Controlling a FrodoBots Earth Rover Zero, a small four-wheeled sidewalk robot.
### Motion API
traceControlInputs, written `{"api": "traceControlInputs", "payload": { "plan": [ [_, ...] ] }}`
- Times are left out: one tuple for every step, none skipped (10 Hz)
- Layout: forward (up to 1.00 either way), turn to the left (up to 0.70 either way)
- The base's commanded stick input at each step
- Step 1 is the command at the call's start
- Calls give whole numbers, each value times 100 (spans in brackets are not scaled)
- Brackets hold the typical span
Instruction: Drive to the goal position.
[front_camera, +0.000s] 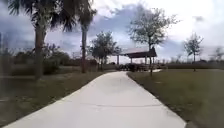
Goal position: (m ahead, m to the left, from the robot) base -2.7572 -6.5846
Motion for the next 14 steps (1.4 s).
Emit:
{"api": "traceControlInputs", "payload": {
  "plan": [
    [100, 0],
    [100, 0],
    [100, 0],
    [100, 0],
    [100, 0],
    [100, 0],
    [100, 0],
    [100, 0],
    [100, 0],
    [100, 0],
    [100, 0],
    [100, 0],
    [100, 0],
    [100, 0]
  ]
}}
